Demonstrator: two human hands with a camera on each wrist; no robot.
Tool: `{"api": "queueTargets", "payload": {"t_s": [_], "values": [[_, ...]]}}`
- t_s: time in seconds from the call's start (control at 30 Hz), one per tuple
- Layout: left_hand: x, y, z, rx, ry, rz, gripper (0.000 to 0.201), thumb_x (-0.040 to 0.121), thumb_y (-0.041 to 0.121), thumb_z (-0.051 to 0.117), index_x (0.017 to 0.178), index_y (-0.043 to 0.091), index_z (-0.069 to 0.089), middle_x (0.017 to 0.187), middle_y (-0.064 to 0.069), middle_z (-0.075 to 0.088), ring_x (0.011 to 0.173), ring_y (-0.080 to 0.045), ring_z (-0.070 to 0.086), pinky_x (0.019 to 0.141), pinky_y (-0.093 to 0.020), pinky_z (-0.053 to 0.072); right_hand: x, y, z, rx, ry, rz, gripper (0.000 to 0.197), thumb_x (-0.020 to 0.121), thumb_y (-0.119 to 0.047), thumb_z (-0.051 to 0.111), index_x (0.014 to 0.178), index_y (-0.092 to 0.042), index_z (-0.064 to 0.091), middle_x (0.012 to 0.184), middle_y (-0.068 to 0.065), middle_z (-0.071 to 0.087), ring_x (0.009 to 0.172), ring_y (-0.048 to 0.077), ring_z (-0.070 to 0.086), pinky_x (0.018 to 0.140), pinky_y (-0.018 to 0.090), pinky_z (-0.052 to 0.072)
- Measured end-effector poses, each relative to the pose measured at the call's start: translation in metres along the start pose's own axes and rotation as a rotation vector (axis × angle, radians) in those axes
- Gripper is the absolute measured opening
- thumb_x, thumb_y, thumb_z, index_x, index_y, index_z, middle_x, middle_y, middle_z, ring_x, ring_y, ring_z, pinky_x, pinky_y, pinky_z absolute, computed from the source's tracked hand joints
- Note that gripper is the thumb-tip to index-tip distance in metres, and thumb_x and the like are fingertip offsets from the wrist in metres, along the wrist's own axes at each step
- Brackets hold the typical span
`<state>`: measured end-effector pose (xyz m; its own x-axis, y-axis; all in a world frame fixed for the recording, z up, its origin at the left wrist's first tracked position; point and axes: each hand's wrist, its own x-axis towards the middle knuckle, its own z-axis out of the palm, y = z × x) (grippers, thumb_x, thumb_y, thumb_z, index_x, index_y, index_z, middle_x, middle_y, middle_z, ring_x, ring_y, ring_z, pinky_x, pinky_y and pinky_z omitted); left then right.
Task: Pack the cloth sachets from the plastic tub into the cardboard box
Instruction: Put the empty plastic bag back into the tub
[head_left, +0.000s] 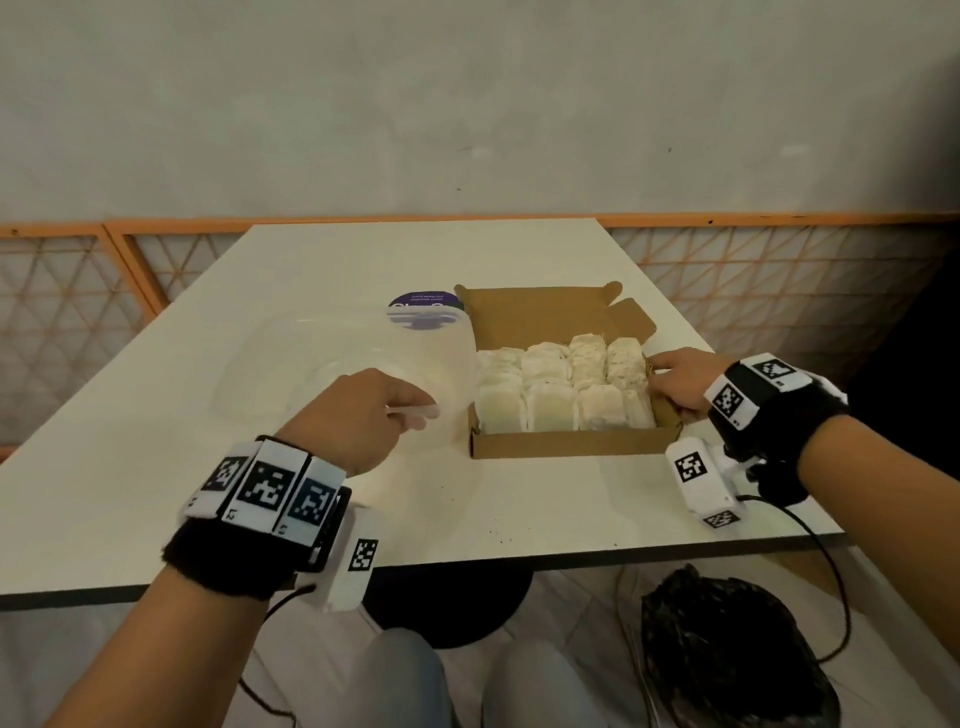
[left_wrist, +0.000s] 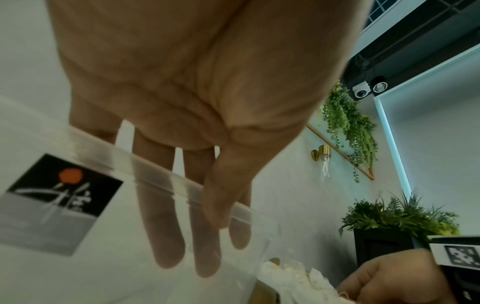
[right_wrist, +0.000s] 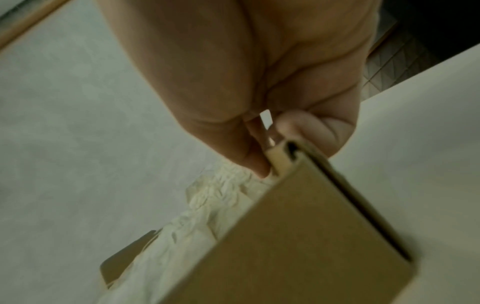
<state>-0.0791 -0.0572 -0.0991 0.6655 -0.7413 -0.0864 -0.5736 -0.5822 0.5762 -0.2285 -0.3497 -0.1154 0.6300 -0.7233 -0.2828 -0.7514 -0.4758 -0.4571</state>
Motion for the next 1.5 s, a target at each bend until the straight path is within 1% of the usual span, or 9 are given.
{"api": "queueTargets", "payload": {"t_s": [0.23, 0.37, 0.47, 0.6, 0.73, 0.9, 1.13, 1.33, 1.5], "values": [[-0.021, 0.000, -0.005, 0.012, -0.063, 0.022, 0.029, 0.096, 0.014, 0.052, 0.111, 0.032, 0.069, 0.104, 0.011, 0.070, 0.103, -0.005, 0.059, 0.085, -0.015, 0.040, 0.000, 0.003, 0.000, 0.023, -0.013, 0.006, 0.034, 0.091, -0.009, 0.044, 0.122, -0.005, 0.056, 0.064, 0.010, 0.052, 0.048, 0.020, 0.044, 0.049, 0.026, 0.039], [-0.027, 0.014, -0.036, -0.052, -0.021, 0.008, 0.019, 0.093, 0.019, 0.056, 0.104, 0.030, 0.067, 0.106, 0.012, 0.066, 0.097, -0.011, 0.062, 0.071, -0.011, 0.044, -0.020, -0.024, -0.010, -0.185, 0.167, -0.123, 0.046, 0.090, -0.019, 0.055, 0.133, -0.006, 0.045, 0.118, 0.016, 0.058, 0.086, 0.024, 0.055, 0.071, 0.026, 0.039], [-0.027, 0.012, -0.068, -0.116, 0.180, -0.050, 0.017, 0.093, 0.021, 0.056, 0.106, 0.026, 0.066, 0.108, 0.007, 0.064, 0.095, -0.023, 0.062, 0.066, -0.016, 0.040, -0.043, -0.080, -0.011, 0.014, 0.259, -0.386, 0.028, 0.086, -0.021, 0.060, 0.113, -0.013, 0.061, 0.092, 0.005, 0.063, 0.084, 0.022, 0.061, 0.080, 0.034, 0.050], [-0.023, -0.018, -0.091, -0.057, 0.338, -0.301, 0.020, 0.092, 0.016, 0.054, 0.107, 0.026, 0.062, 0.084, -0.005, 0.061, 0.061, -0.020, 0.052, 0.053, -0.025, 0.038, -0.063, -0.164, 0.028, 0.322, -0.186, -0.478, 0.004, 0.086, -0.004, 0.060, 0.088, -0.005, 0.062, 0.076, 0.008, 0.065, 0.066, 0.019, 0.067, 0.065, 0.028, 0.059], [-0.009, -0.055, -0.094, -0.016, 0.222, -0.493, 0.033, 0.093, 0.005, 0.048, 0.124, 0.007, 0.060, 0.129, -0.016, 0.056, 0.115, -0.032, 0.054, 0.092, -0.039, 0.046, -0.059, -0.200, 0.068, 0.040, -0.365, -0.412, 0.029, 0.081, -0.010, 0.069, 0.106, 0.002, 0.063, 0.081, 0.007, 0.064, 0.064, 0.019, 0.066, 0.065, 0.029, 0.059], [-0.007, -0.074, -0.084, -0.232, 0.175, -0.591, 0.036, 0.094, 0.009, 0.052, 0.128, -0.001, 0.053, 0.128, -0.021, 0.056, 0.114, -0.036, 0.058, 0.083, -0.046, 0.056, -0.054, -0.204, 0.080, -0.105, -0.429, -0.322, 0.006, 0.087, -0.015, 0.062, 0.088, -0.009, 0.062, 0.073, 0.005, 0.060, 0.055, 0.017, 0.061, 0.043, 0.021, 0.046], [-0.007, -0.072, -0.083, -0.185, 0.212, -0.579, 0.033, 0.090, 0.018, 0.060, 0.119, 0.002, 0.057, 0.124, -0.015, 0.058, 0.109, -0.032, 0.059, 0.092, -0.044, 0.050, -0.055, -0.205, 0.082, 0.026, -0.472, -0.266, 0.015, 0.090, -0.003, 0.052, 0.076, -0.007, 0.057, 0.050, 0.005, 0.061, 0.042, 0.011, 0.058, 0.038, 0.016, 0.043], [-0.011, -0.044, -0.090, 0.060, 0.351, -0.240, 0.066, 0.084, 0.036, 0.068, 0.142, 0.020, 0.039, 0.150, -0.002, 0.034, 0.133, -0.023, 0.038, 0.098, -0.031, 0.032, -0.074, -0.203, 0.049, 0.181, -0.317, -0.468, 0.020, 0.096, -0.012, 0.045, 0.100, -0.008, 0.065, 0.078, -0.001, 0.065, 0.065, 0.006, 0.059, 0.054, 0.014, 0.046], [-0.003, -0.021, -0.101, 0.104, 0.270, -0.166, 0.054, 0.084, 0.037, 0.068, 0.130, 0.015, 0.049, 0.123, -0.004, 0.054, 0.112, -0.023, 0.052, 0.083, -0.028, 0.036, -0.082, -0.189, 0.018, 0.208, -0.141, -0.695, 0.020, 0.091, -0.020, 0.056, 0.105, -0.014, 0.070, 0.101, 0.002, 0.070, 0.088, 0.008, 0.065, 0.075, 0.021, 0.051]]}}
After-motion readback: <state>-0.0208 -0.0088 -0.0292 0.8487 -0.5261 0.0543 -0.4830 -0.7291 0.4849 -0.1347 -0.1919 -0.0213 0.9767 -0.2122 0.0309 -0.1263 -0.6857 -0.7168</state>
